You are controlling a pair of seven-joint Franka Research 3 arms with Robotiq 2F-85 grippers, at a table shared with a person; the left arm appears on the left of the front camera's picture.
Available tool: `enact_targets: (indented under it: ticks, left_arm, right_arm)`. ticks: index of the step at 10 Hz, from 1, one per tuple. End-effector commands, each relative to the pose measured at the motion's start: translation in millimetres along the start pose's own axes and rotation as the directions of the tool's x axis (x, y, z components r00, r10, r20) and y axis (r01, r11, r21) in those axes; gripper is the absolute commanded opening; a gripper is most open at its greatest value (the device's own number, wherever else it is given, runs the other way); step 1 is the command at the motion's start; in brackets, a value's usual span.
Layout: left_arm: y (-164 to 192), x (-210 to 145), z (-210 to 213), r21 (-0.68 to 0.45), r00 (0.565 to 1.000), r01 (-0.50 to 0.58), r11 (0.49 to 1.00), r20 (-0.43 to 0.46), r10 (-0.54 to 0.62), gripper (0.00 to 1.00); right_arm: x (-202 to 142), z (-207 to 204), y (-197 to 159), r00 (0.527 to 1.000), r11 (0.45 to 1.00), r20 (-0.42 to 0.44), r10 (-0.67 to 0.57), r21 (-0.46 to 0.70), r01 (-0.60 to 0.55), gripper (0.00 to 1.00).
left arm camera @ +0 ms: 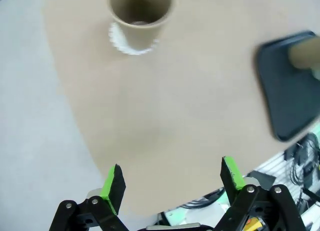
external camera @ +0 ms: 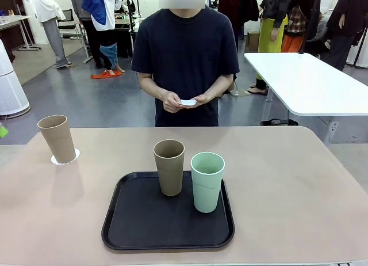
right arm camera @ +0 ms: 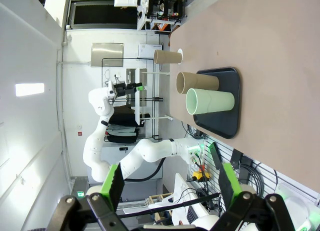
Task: Place coasters on the table and set cups on them.
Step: Take one Reusable plastic cup from the Flat Tray and place it on a coaster set by the human.
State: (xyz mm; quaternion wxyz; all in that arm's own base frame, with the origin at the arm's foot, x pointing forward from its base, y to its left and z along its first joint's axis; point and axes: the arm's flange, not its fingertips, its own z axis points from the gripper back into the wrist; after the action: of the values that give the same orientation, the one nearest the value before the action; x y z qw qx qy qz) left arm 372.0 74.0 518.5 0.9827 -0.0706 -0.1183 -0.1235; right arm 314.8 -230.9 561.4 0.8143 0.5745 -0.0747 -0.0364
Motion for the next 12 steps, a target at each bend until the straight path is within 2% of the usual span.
enact_targets:
  ticks: [1, 2, 3, 4, 5, 6, 7, 8, 9, 10, 11, 12]
  left_arm:
    - [-17, 20, -23, 0.182, 0.992, -0.051, 0.982, -0.106, 0.071, 1.0]
    - [-26, 25, -34, 0.225, 0.986, -0.023, 0.974, -0.155, 0.06, 1.0]
    - [-31, 23, -43, 0.216, 0.984, 0.007, 0.976, -0.174, 0.031, 1.0]
    - [-21, 25, -21, 0.166, 0.996, -0.024, 0.986, -0.081, 0.038, 1.0]
    - [-21, 25, -21, 0.166, 0.996, -0.024, 0.986, -0.081, 0.038, 1.0]
    - [-30, 28, -39, 0.203, 0.991, -0.008, 0.979, -0.132, 0.036, 1.0]
    - [2, 26, -52, -0.333, 0.995, 0.016, 0.943, -0.091, -0.049, 1.0]
    - [22, 27, -66, -0.613, 0.998, 0.01, 0.79, -0.042, -0.046, 1.0]
    - [30, 34, -77, -0.764, 0.999, 0.007, 0.645, -0.024, -0.039, 1.0]
    - [33, 38, -80, -0.829, 0.999, -0.005, 0.56, -0.022, -0.023, 1.0]
    - [36, 23, -81, -0.891, 1.0, 0.004, 0.453, 0.006, 0.003, 1.0]
    - [43, 20, -71, -0.925, 0.999, 0.026, 0.378, 0.037, 0.022, 1.0]
  right_arm:
    - [1, 0, 0, 1.0, 1.0, 0.005, 0.013, 0.002, -0.013, 1.0]
    - [1, 0, 0, 1.0, 1.0, 0.005, 0.013, 0.002, -0.013, 1.0]
    - [1, 0, 0, 1.0, 1.0, 0.005, 0.013, 0.002, -0.013, 1.0]
    - [1, 0, 0, 1.0, 1.0, 0.005, 0.013, 0.002, -0.013, 1.0]
    - [1, 0, 0, 1.0, 1.0, 0.005, 0.013, 0.002, -0.013, 1.0]
    - [1, 0, 0, 1.0, 1.0, 0.005, 0.013, 0.002, -0.013, 1.0]
    - [1, 0, 0, 1.0, 1.0, 0.005, 0.013, 0.002, -0.013, 1.0]
    - [1, 0, 0, 1.0, 1.0, 0.005, 0.013, 0.002, -0.013, 1.0]
    - [1, 0, 0, 1.0, 1.0, 0.005, 0.013, 0.002, -0.013, 1.0]
    - [1, 0, 0, 1.0, 1.0, 0.005, 0.013, 0.002, -0.013, 1.0]
    - [1, 0, 0, 1.0, 1.0, 0.005, 0.013, 0.002, -0.013, 1.0]
    - [1, 0, 0, 1.0, 1.0, 0.005, 0.013, 0.002, -0.013, 1.0]
